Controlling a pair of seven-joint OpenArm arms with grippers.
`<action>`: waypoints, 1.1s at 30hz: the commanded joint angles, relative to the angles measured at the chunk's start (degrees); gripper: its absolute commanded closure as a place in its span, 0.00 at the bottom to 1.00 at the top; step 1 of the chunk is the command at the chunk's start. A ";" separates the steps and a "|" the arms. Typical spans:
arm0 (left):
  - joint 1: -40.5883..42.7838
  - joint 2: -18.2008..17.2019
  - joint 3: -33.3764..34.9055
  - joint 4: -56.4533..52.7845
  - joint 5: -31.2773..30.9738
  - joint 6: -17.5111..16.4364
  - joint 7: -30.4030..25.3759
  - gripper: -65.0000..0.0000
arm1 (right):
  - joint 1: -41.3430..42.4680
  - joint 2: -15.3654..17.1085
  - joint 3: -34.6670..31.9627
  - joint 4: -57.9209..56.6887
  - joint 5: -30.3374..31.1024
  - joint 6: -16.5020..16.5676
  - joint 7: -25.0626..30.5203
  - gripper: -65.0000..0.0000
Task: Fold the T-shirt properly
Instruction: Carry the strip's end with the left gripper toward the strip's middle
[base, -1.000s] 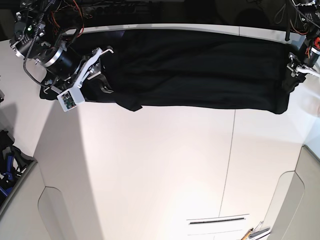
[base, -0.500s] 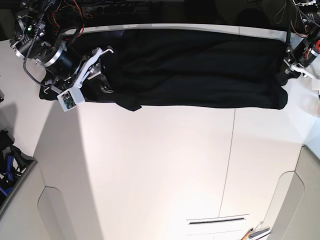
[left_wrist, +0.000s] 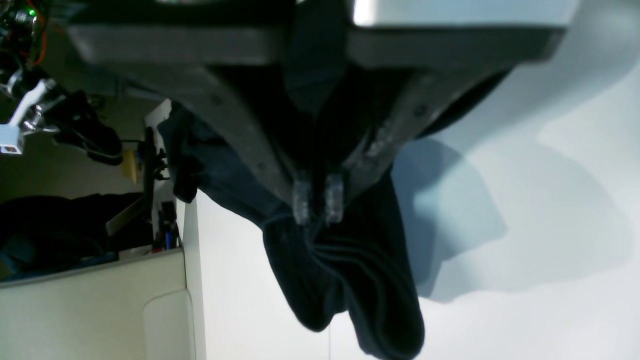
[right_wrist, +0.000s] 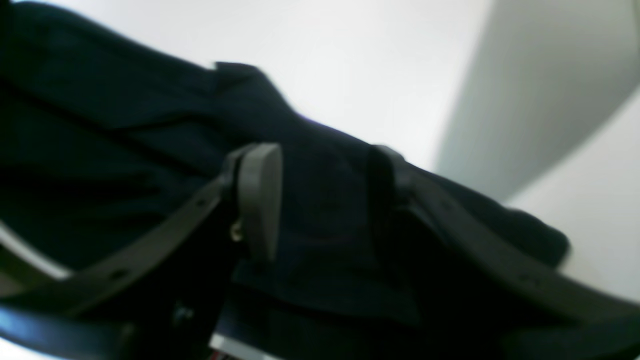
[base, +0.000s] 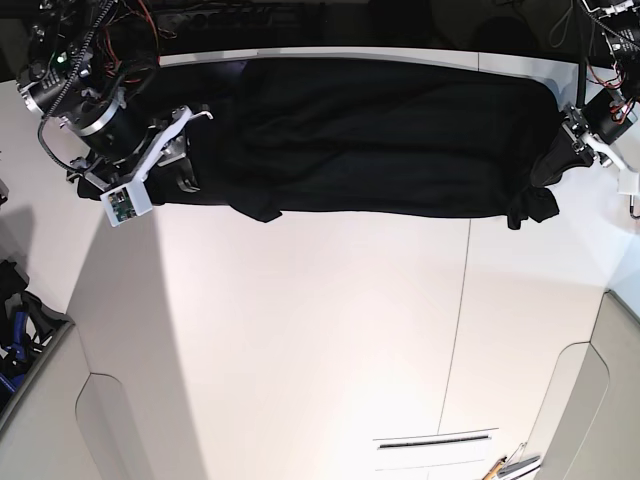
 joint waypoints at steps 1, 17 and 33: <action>-0.28 -0.72 -0.26 0.87 -1.69 -0.52 -0.50 1.00 | 0.28 0.28 0.52 0.90 0.02 -0.66 1.36 0.57; 1.77 0.61 10.38 16.02 -1.69 -0.52 0.48 1.00 | 0.26 0.28 2.16 0.90 -3.23 -1.40 1.38 0.57; 0.90 11.26 23.65 21.03 -0.83 -0.52 -2.01 1.00 | 0.11 0.26 2.16 0.90 -13.88 -10.93 1.36 0.57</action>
